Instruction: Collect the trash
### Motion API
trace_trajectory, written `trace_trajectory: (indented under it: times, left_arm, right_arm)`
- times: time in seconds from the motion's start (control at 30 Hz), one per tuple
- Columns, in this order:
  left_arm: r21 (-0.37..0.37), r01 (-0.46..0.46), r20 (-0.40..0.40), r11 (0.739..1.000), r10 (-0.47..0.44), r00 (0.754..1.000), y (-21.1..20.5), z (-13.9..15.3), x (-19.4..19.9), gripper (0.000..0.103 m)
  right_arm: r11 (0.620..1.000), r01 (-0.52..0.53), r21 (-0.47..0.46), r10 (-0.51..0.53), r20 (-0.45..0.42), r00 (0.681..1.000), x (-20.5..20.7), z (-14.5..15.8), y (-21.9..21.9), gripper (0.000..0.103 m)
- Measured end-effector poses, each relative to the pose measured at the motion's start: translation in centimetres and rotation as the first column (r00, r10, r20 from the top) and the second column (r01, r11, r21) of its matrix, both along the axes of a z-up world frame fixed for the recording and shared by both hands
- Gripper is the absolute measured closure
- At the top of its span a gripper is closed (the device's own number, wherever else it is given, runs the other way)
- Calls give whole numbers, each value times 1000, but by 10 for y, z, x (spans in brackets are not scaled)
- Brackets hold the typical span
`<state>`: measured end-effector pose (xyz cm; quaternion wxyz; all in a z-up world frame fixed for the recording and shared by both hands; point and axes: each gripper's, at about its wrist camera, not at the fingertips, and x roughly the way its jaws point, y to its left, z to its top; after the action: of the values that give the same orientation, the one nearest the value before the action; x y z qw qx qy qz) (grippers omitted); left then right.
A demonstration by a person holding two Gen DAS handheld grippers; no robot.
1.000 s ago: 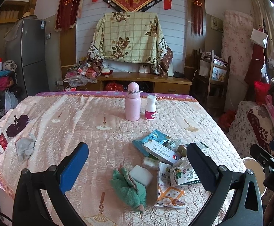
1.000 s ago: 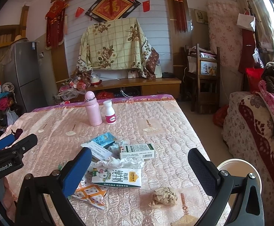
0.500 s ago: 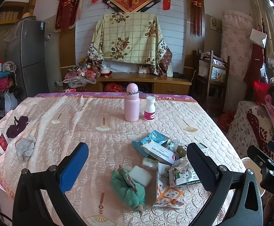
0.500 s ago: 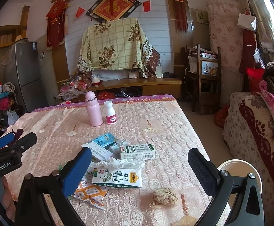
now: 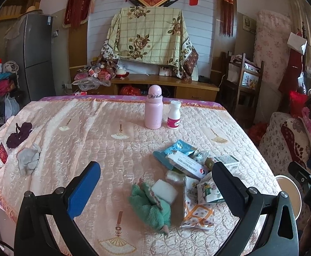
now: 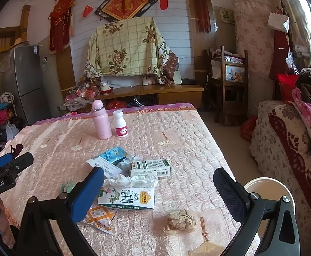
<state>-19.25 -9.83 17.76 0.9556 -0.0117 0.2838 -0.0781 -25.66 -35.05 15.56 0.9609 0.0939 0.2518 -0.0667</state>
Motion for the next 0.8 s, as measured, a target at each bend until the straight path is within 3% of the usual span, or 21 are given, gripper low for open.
trace_trajectory:
  times: [0.37,0.5,0.8]
  left_arm:
    - [29,19,-125,999,-16,992,28,-30,9,0]
    - [29,41,-181,999,-35,983,29,-51,10,0]
    - [-34,46,-301,998,-54,952,24,-97,25,0]
  right_arm:
    - [1000,-23,-14,22,-95,995,-3,-29,-22,0]
    - [999,-35,-13,32,-170,985,-5,-53,-34,0]
    - [993,-81,88,105,-314,944,5,-119,-50,0]
